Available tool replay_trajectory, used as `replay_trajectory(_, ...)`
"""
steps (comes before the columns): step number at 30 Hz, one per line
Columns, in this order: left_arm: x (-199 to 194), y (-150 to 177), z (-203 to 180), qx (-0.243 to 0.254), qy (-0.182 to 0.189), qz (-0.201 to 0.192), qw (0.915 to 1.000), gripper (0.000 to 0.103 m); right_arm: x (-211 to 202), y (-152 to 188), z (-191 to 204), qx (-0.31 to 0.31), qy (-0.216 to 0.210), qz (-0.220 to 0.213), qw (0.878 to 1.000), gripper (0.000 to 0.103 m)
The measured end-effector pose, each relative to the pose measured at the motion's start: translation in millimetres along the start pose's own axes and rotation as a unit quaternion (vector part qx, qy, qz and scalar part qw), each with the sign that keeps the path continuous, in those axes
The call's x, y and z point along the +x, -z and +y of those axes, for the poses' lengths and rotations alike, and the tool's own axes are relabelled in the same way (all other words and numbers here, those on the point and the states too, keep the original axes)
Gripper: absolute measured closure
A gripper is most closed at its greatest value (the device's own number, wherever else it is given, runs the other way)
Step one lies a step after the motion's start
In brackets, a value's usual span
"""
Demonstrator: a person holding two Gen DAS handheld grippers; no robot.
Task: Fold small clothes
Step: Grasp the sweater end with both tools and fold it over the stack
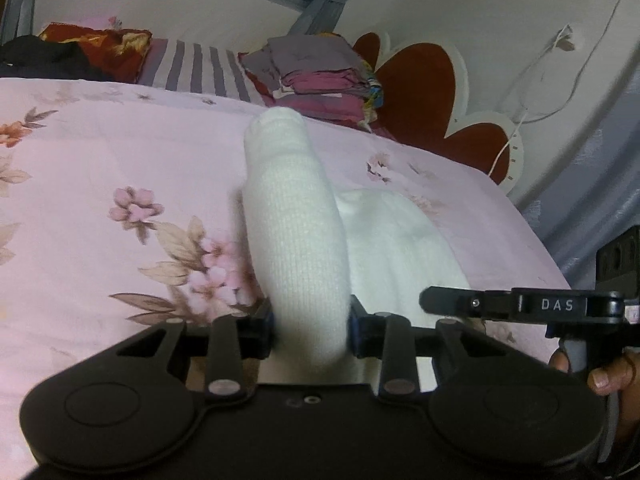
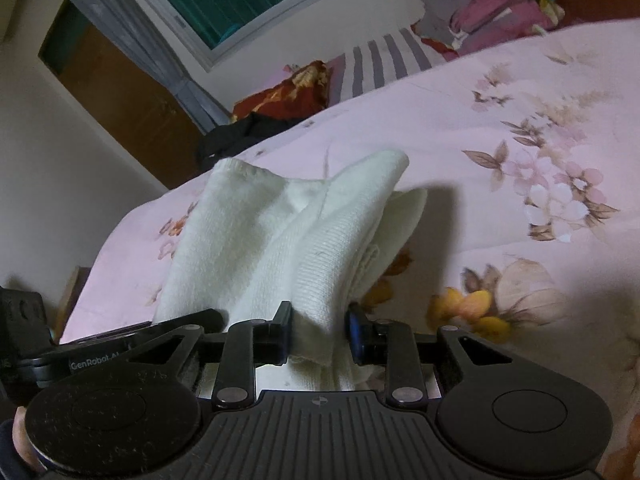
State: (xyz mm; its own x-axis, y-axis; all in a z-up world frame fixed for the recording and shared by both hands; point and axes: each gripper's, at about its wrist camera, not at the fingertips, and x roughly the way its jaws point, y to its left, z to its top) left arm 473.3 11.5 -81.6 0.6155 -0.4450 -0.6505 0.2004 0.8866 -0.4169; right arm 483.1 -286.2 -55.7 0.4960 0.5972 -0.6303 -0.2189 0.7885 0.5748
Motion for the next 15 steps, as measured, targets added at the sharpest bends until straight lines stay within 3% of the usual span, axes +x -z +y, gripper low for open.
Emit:
replay_trajectory(9,-64,0,69,-0.002,0.023,-0.010,0.9997,0.070,22,21,94,-0.017,0.018,-0.011,1.000,0.075)
replay_trajectory(15,-104,3,124,-0.013,0.014,-0.016,0.9997,0.070,58,35,149,-0.028,0.009,-0.007,1.000,0.075)
